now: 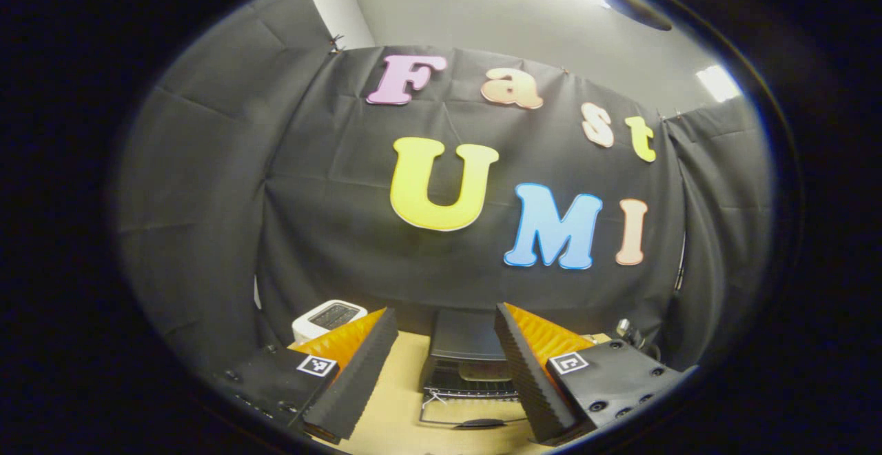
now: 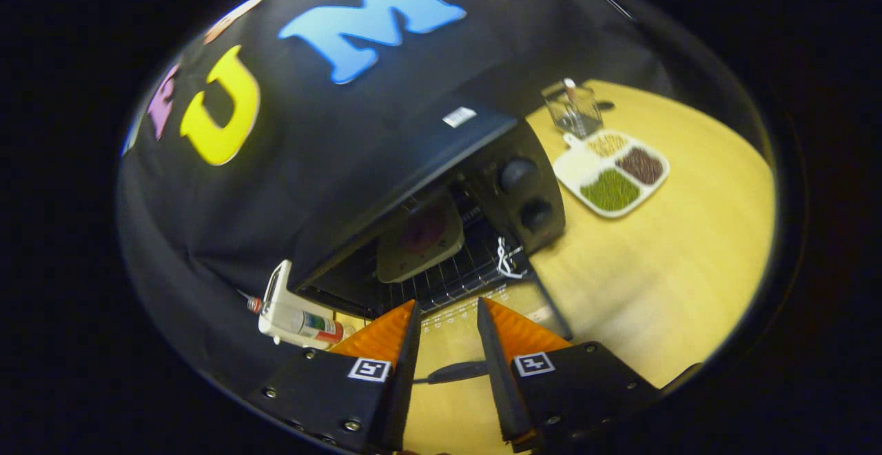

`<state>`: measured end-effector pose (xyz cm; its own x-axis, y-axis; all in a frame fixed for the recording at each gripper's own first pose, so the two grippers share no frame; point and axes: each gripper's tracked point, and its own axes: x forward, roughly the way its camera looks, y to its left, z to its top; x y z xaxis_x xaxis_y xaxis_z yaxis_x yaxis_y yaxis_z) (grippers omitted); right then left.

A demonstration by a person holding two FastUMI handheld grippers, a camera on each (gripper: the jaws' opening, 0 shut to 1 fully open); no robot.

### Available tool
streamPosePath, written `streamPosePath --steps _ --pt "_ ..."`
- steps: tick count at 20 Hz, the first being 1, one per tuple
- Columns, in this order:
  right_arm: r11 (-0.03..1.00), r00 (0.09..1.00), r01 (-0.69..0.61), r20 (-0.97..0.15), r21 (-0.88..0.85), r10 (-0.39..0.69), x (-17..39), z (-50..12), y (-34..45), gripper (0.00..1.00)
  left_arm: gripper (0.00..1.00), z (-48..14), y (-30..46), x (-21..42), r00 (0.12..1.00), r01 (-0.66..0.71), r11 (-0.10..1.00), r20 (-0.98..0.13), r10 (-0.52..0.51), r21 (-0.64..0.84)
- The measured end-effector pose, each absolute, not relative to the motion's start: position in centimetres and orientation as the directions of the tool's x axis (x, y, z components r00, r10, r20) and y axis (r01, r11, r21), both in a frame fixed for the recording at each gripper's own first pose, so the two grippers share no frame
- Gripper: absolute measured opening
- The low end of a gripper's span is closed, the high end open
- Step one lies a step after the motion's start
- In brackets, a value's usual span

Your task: Open the electric oven with the left hand, put the food in, and close the electric oven.

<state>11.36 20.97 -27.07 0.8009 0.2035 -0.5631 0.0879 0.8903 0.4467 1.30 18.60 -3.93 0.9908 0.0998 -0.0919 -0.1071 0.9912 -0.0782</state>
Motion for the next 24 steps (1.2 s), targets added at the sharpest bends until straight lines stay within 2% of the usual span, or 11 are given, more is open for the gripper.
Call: streamPosePath --steps 1,5,9,13,15,19,24 --pt "0.912 0.821 0.037 -0.533 0.409 0.206 10.8 -25.5 20.3 0.55 0.96 -4.1 17.7 1.5 0.992 -0.093 0.993 -0.096 0.086 -0.076" --pt "0.958 0.899 -0.087 -0.394 0.272 0.193 8.8 -19.2 16.7 0.55 0.96 -4.4 13.9 1.9 0.994 -0.046 0.997 -0.100 0.039 -0.062" --pt "0.975 0.949 -0.115 -0.268 0.189 0.164 7.0 -12.7 13.3 0.56 0.96 -4.2 10.8 1.8 0.996 -0.012 0.999 -0.092 0.008 -0.044" --pt "0.984 0.990 -0.108 -0.077 0.141 0.119 5.8 -4.7 9.6 0.56 0.96 -4.3 8.5 2.0 0.996 0.011 1.000 -0.093 -0.013 -0.020" --pt "0.987 0.993 -0.101 -0.048 0.127 0.107 5.2 -3.1 8.4 0.95 0.96 -5.4 7.4 2.2 0.992 0.025 0.999 -0.123 -0.028 -0.029" --pt "0.989 0.997 -0.066 -0.036 0.131 0.071 4.1 -1.7 5.7 0.97 0.97 -8.3 6.0 3.0 0.978 0.035 0.999 -0.204 -0.041 -0.036" --pt "0.993 0.998 -0.049 -0.029 0.111 0.053 3.2 -1.4 3.7 0.97 0.97 -16.6 4.7 3.7 0.898 0.062 0.998 -0.435 -0.070 -0.034"
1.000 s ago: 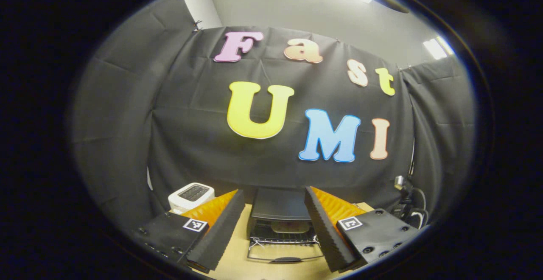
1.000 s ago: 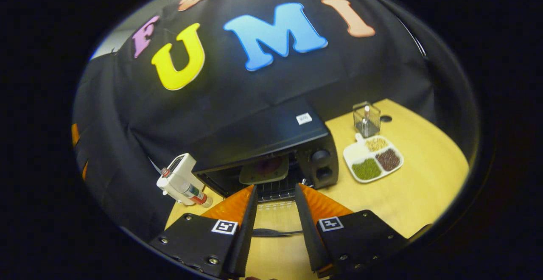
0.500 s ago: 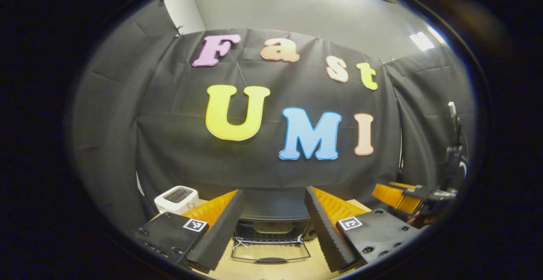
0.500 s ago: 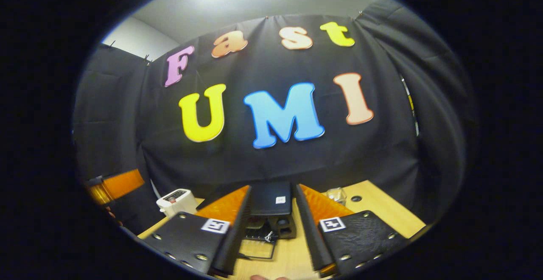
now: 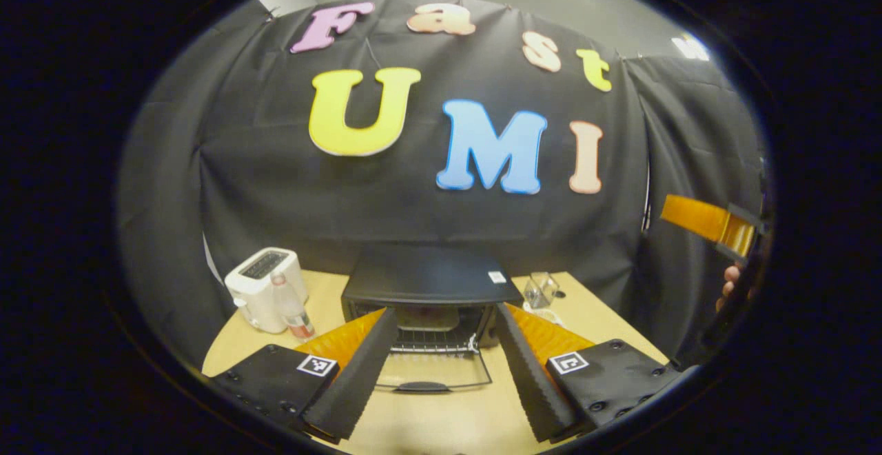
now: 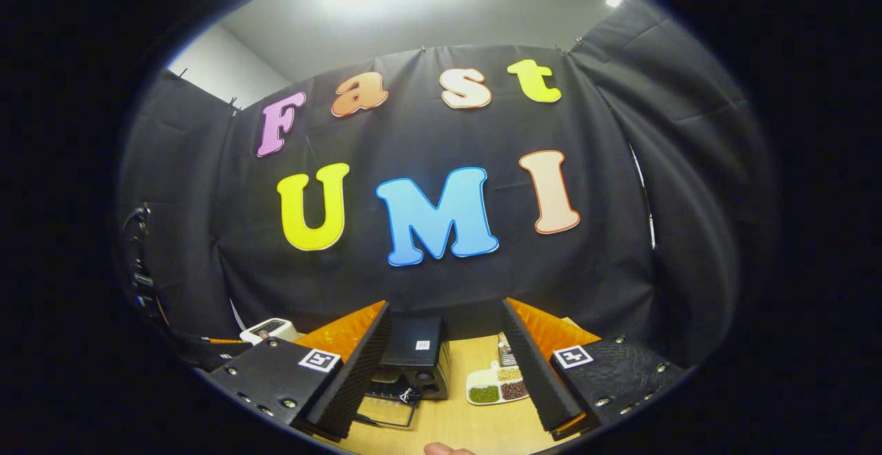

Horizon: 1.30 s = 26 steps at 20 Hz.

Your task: Open the electric oven with the left hand, put the food in, and close the electric oven.

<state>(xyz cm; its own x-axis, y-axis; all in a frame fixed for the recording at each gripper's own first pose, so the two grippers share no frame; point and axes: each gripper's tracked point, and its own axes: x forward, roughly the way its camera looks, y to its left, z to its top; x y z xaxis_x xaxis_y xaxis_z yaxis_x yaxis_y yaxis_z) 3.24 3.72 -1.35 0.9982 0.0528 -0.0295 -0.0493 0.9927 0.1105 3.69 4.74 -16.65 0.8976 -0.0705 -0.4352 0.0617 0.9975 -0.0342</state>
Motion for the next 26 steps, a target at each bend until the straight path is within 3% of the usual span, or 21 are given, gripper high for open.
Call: streamPosePath --steps 7,13,21,26 --pt "0.994 0.999 -0.008 -0.041 0.110 0.013 3.7 -2.1 0.9 0.97 0.96 -28.2 3.9 2.5 0.679 0.109 0.994 -0.731 -0.071 0.005" --pt "0.990 0.993 0.064 -0.111 0.130 -0.050 3.7 -5.1 -2.2 0.97 0.96 -35.6 4.3 0.8 0.491 0.068 0.998 -0.869 -0.050 -0.019" --pt "0.980 0.979 0.152 -0.154 0.125 -0.132 3.3 -6.7 -5.3 0.97 0.97 -43.3 5.9 1.1 0.276 0.004 0.999 -0.961 -0.035 -0.035" --pt "0.973 0.970 0.197 -0.168 0.120 -0.175 2.9 -6.9 -6.4 0.97 0.97 -46.3 7.6 2.3 0.221 0.015 1.000 -0.975 0.018 0.022"
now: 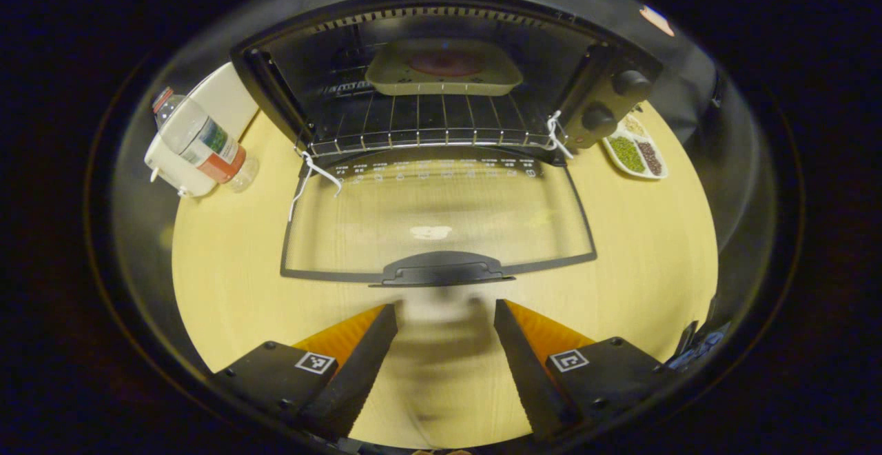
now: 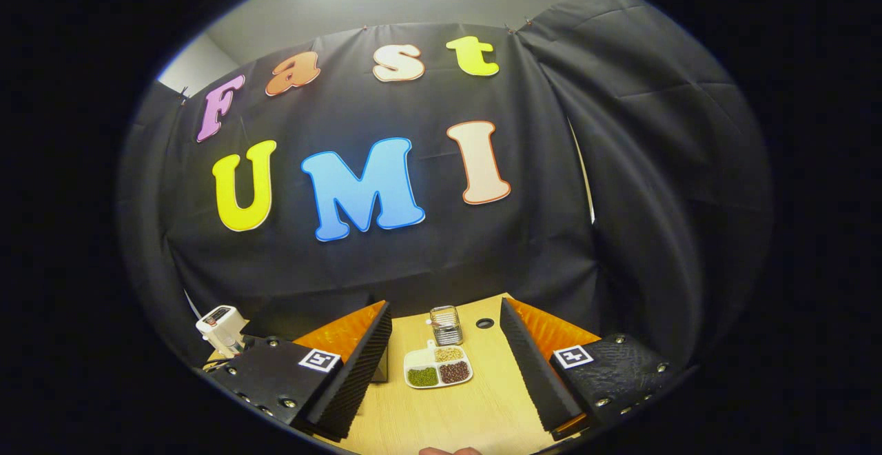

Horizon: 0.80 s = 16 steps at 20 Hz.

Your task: Open the electric oven with the left hand, put the food in, and close the electric oven.

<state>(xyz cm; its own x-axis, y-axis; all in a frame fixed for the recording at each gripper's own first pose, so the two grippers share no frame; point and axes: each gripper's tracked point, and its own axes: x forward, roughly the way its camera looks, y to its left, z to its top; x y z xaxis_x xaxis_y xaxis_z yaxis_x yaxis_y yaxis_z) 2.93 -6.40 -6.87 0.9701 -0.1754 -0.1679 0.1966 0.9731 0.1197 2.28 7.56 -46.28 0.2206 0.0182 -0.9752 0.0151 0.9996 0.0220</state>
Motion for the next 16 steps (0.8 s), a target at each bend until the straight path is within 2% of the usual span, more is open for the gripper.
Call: streamPosePath --steps 9,16 --pt "0.974 0.966 0.200 -0.188 0.108 -0.177 3.1 -7.0 -5.7 0.97 0.99 -49.4 7.7 3.4 0.167 0.014 1.000 -0.986 0.019 0.021" --pt "0.981 0.972 0.167 -0.186 0.103 -0.146 3.2 -6.7 -4.3 0.97 0.97 -47.3 7.5 3.4 0.234 0.020 1.000 -0.972 0.013 0.018"
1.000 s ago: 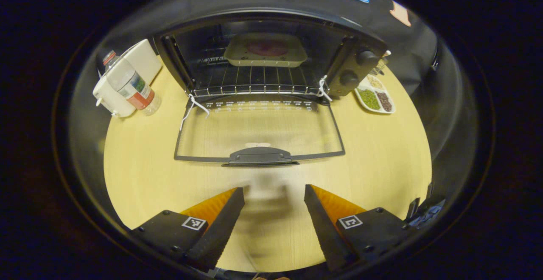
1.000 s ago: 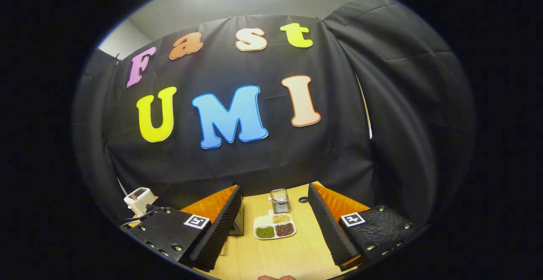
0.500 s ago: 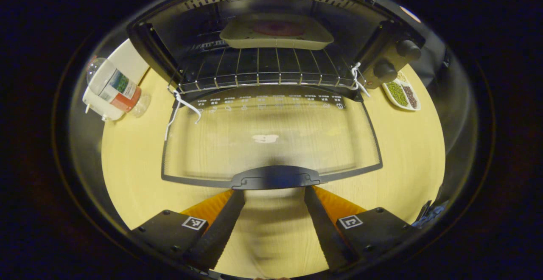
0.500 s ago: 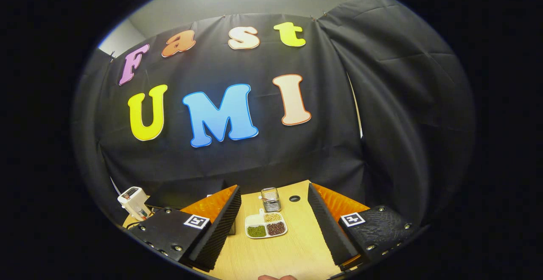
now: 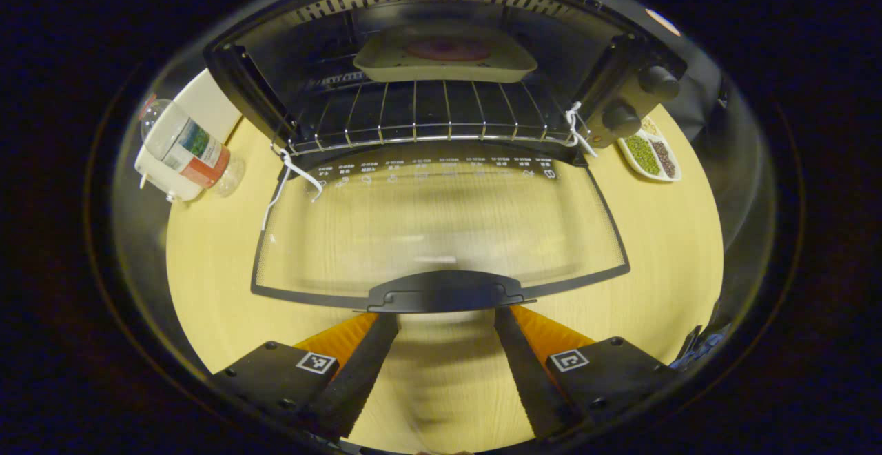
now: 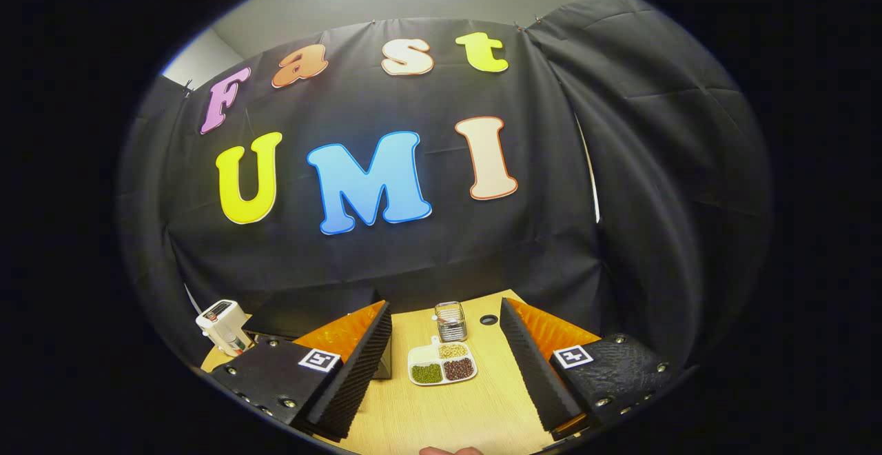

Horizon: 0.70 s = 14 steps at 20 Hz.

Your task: Open the electric oven with the left hand, put the food in, and close the electric oven.

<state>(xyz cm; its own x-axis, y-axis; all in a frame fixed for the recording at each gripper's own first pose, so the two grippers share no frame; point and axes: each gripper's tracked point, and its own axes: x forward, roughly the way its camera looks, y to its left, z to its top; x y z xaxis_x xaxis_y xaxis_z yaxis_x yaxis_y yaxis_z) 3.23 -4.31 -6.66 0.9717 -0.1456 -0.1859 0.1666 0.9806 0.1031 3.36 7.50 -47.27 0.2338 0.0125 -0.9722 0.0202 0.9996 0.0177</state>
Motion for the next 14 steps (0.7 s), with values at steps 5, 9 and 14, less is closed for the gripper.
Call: streamPosePath --steps 5,9,14 --pt "0.982 0.974 0.143 -0.193 0.122 -0.118 3.2 -6.8 -3.1 0.97 0.99 -44.3 7.3 3.4 0.314 0.024 1.000 -0.949 0.001 0.009" --pt "0.985 0.977 0.126 -0.186 0.121 -0.102 2.9 -6.4 -2.8 0.97 0.97 -43.2 7.4 4.0 0.364 0.038 0.999 -0.931 0.012 0.028" --pt "0.985 0.977 0.128 -0.183 0.117 -0.105 2.8 -6.2 -3.5 0.97 0.97 -41.8 7.5 5.3 0.418 0.040 0.998 -0.908 0.032 0.054"
